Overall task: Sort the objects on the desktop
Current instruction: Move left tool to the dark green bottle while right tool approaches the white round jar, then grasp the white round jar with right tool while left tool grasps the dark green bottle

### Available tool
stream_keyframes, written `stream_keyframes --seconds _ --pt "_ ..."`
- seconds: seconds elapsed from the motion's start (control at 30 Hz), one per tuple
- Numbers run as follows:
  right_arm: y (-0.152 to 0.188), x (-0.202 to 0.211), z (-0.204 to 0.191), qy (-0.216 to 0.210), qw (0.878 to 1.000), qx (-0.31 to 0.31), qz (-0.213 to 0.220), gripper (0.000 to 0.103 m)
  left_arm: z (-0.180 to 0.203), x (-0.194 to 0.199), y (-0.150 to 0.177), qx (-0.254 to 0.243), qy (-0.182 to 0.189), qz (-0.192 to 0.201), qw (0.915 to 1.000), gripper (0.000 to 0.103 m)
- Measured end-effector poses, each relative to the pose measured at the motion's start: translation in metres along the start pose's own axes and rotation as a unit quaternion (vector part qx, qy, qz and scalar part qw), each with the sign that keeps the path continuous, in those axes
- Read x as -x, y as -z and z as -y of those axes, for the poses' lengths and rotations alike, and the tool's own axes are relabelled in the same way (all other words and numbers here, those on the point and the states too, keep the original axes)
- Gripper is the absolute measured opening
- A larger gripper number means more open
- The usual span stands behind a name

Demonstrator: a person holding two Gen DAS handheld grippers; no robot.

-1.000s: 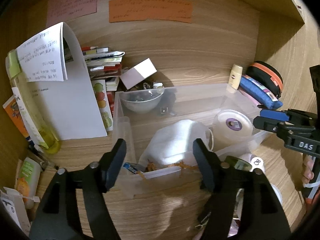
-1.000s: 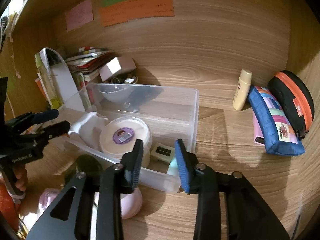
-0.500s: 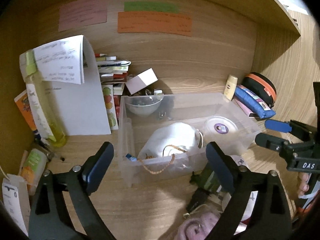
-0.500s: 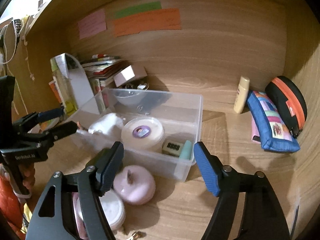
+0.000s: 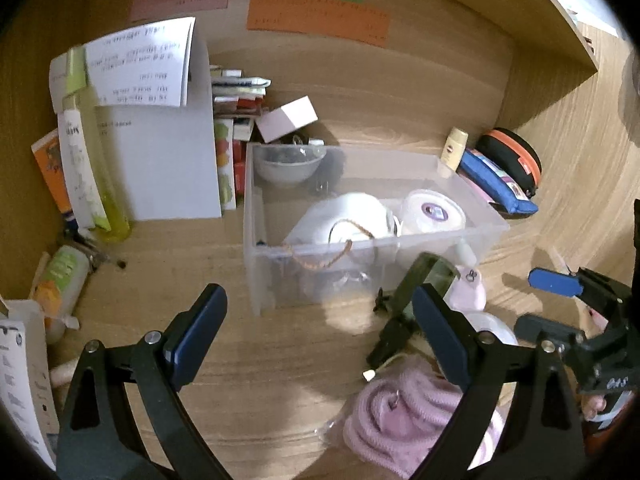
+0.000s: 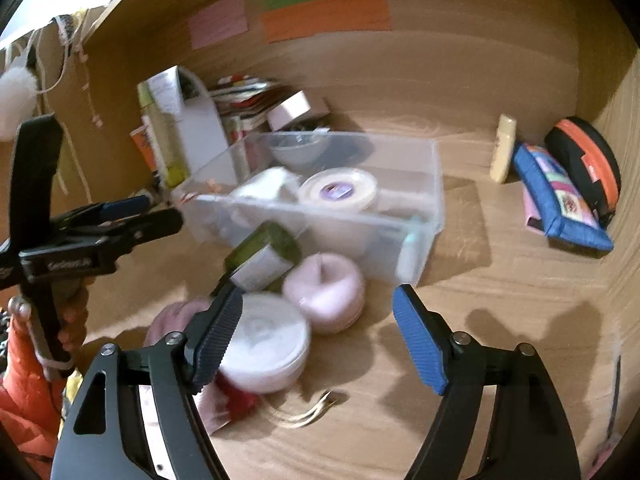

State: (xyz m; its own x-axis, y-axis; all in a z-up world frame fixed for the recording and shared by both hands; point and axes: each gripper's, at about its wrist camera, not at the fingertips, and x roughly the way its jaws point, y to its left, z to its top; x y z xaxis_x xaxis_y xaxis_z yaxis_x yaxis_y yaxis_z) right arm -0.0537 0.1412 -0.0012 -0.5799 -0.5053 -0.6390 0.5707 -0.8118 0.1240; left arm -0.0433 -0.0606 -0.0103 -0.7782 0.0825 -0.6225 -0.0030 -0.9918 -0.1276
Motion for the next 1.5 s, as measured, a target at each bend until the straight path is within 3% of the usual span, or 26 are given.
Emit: stream_keyframes --seconds 0.5,0.6,0.8,1.1,1.23,1.5 --pt "0.020 -0.046 -0.017 -0.039 0.997 -0.007 -0.063 0.074 0.012 -0.007 0.014 -0.026 0.016 -0.017 0.9994 0.095" --pt "0.020 -0.045 -0.014 -0.054 0.996 -0.012 -0.064 0.062 0.020 -0.015 0.012 -0.035 0.028 -0.027 0.9986 0.095" --pt "0.026 -0.033 -0.001 -0.071 0.995 -0.030 -0.057 0.062 0.040 -0.035 0.008 -0.059 0.051 -0.055 0.9954 0.095" --pt "0.029 -0.003 0.029 -0.045 0.998 -0.050 -0.020 0.062 0.067 -0.066 -0.001 -0.077 0.067 -0.091 0.9907 0.094" --pt "0.026 0.004 0.043 -0.045 0.997 -0.065 -0.009 0.062 0.070 -0.067 -0.003 -0.073 0.077 -0.082 0.9909 0.075" --pt "0.019 0.001 0.053 -0.057 0.995 -0.085 -0.003 0.062 0.069 -0.066 -0.005 -0.063 0.111 -0.086 0.9880 0.050"
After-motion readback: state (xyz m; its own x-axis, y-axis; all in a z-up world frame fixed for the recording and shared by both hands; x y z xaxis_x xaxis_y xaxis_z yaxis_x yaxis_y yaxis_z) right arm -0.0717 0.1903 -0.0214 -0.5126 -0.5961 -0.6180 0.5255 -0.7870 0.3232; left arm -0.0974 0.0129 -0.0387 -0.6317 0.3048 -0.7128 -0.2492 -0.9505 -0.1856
